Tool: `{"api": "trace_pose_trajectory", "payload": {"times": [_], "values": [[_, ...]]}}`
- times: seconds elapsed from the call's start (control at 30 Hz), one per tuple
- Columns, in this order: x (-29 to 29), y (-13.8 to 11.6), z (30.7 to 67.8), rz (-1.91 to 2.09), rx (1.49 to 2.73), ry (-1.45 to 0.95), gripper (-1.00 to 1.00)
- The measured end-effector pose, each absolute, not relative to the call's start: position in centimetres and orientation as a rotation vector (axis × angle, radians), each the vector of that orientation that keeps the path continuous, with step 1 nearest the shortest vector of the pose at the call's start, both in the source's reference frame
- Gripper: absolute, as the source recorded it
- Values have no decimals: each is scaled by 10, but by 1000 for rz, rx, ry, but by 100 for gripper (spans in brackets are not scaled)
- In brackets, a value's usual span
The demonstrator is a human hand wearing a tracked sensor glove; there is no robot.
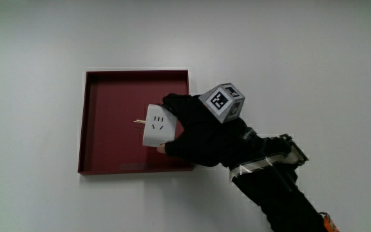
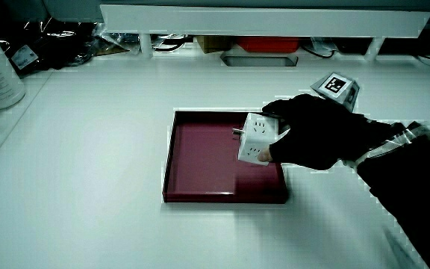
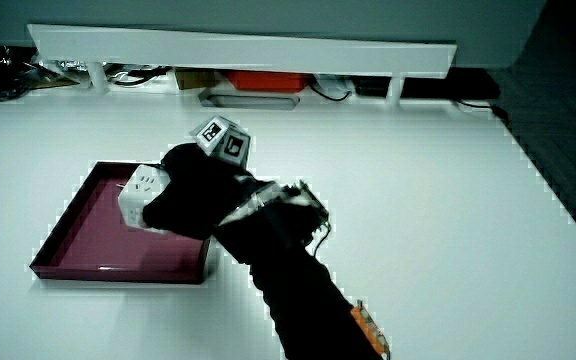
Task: Place socket
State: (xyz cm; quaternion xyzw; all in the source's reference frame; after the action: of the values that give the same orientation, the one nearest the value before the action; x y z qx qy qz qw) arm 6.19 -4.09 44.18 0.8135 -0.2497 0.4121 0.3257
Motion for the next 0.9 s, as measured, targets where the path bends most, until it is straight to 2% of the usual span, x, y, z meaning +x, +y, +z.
{"api": "trace_pose_trajectory", "payload": {"times": [0.17, 0.2, 0.23, 0.57, 0.9], "values": [[44, -35, 462, 1080, 2088, -631, 0], [41, -33, 453, 1044, 2178, -617, 0], [39, -32, 462, 1024, 2184, -607, 0], [29, -27, 500, 943, 2148, -537, 0], [30, -28, 504, 960, 2115, -494, 0]]}}
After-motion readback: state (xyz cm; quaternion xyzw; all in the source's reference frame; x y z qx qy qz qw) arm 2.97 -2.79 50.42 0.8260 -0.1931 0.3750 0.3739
